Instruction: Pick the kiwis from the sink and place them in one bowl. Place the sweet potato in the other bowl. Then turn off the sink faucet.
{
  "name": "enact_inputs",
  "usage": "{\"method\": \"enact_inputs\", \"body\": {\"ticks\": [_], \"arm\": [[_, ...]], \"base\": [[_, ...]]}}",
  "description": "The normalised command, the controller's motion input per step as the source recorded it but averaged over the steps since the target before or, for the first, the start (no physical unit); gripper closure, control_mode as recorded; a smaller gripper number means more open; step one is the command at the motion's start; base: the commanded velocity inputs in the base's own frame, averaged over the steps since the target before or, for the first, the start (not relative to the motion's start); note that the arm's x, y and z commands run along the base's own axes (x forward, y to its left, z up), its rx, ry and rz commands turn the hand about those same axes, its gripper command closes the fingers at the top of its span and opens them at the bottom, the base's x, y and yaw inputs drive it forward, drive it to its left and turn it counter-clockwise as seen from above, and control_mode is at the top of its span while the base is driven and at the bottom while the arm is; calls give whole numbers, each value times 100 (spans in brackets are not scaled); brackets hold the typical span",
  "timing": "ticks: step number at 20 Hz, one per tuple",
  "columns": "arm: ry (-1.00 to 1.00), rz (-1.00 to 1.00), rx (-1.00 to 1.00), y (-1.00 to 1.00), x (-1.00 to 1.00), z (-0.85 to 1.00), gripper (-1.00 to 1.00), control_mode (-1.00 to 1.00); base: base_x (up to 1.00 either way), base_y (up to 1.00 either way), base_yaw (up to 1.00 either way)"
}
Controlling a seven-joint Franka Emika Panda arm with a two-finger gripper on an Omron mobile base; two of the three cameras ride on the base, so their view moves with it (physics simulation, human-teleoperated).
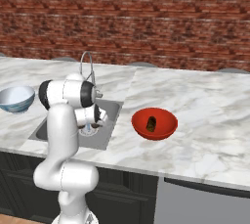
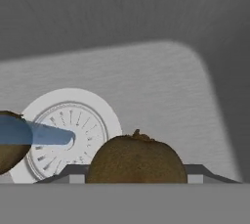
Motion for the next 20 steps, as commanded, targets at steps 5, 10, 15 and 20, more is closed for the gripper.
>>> {"method": "enact_inputs", "body": {"ticks": [5,10,15,20], "arm": [[0,0,0,0,-26,33,100,-100],[2,1,0,0,-23,42,100,-100],[7,0,0,0,-18,60,100,-100],[9,0,0,-1,-33,51,100,-100]], "base": [[0,0,0],[0,0,0],[0,0,0],[0,0,0]]}}
